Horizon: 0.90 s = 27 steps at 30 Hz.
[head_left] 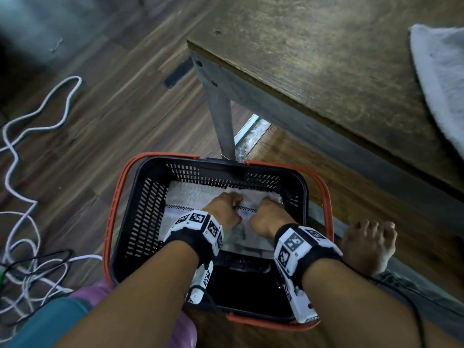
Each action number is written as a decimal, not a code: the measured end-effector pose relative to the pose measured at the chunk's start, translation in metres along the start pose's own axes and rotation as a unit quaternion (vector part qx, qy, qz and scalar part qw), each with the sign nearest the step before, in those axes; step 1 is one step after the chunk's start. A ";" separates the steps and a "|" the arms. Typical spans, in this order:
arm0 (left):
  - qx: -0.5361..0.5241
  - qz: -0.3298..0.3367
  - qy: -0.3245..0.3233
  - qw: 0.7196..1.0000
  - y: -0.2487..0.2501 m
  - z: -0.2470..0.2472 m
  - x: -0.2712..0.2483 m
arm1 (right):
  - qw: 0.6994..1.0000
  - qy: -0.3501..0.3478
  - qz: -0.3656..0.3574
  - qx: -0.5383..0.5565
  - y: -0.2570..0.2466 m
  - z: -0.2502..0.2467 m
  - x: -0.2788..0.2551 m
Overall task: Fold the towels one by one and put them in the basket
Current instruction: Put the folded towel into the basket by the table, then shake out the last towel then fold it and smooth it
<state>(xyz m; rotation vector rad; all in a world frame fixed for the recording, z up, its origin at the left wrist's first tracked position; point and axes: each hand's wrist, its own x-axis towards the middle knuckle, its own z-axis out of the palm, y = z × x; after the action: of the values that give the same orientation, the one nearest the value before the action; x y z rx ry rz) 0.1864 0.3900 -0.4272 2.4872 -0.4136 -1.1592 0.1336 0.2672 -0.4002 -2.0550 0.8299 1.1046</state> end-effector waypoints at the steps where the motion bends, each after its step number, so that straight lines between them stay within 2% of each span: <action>1: -0.019 -0.007 0.001 1.000 -0.002 -0.002 -0.001 | 1.000 -0.002 -0.004 -0.007 -0.002 0.000 -0.002; 3: -0.023 -0.011 -0.017 1.000 -0.005 -0.004 -0.004 | 1.000 -0.009 -0.007 -0.022 -0.006 0.001 -0.005; 5: 0.009 -0.021 -0.077 0.997 -0.008 0.000 -0.012 | 0.999 -0.018 -0.013 -0.030 -0.008 0.002 -0.014; 7: 0.022 -0.024 -0.119 0.992 -0.007 0.004 -0.023 | 0.995 -0.055 -0.037 -0.076 -0.006 0.003 -0.025; 9: 0.026 -0.016 -0.118 0.993 -0.004 0.002 -0.032 | 0.983 -0.119 -0.056 -0.130 -0.009 0.002 -0.041; 10: 0.018 -0.011 -0.105 0.994 -0.002 -0.001 -0.036 | 0.980 -0.128 -0.058 -0.140 -0.014 -0.001 -0.051; 12: 0.003 0.004 -0.069 0.998 0.005 -0.011 -0.044 | 0.978 -0.093 -0.106 -0.153 -0.027 -0.014 -0.070; 15: 0.026 0.013 -0.009 1.000 0.022 -0.035 -0.058 | 0.975 0.004 -0.178 -0.132 -0.044 -0.042 -0.104; 17: 0.032 0.011 0.012 0.999 0.038 -0.057 -0.075 | 0.968 0.022 -0.211 -0.132 -0.049 -0.062 -0.129; 19: 0.047 0.026 0.007 0.999 0.061 -0.082 -0.096 | 0.962 0.050 -0.226 -0.147 -0.049 -0.083 -0.162; 22: 0.104 0.036 -0.055 0.992 0.106 -0.120 -0.134 | 0.947 0.098 -0.261 -0.157 -0.040 -0.120 -0.224; 24: 0.091 0.035 -0.093 0.991 0.141 -0.140 -0.164 | 0.942 0.126 -0.274 -0.148 -0.027 -0.148 -0.270; 26: 0.065 0.093 -0.079 0.990 0.178 -0.153 -0.191 | 0.937 0.161 -0.287 -0.119 -0.010 -0.179 -0.315; 27: 0.067 0.142 -0.042 0.987 0.196 -0.158 -0.202 | 0.932 0.186 -0.290 -0.113 0.000 -0.195 -0.337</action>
<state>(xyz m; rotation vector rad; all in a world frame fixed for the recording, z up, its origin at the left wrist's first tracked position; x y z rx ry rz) 0.1626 0.3293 -0.1108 2.3929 -0.8635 -1.1544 0.0730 0.1895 -0.0233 -2.5160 0.2174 0.5042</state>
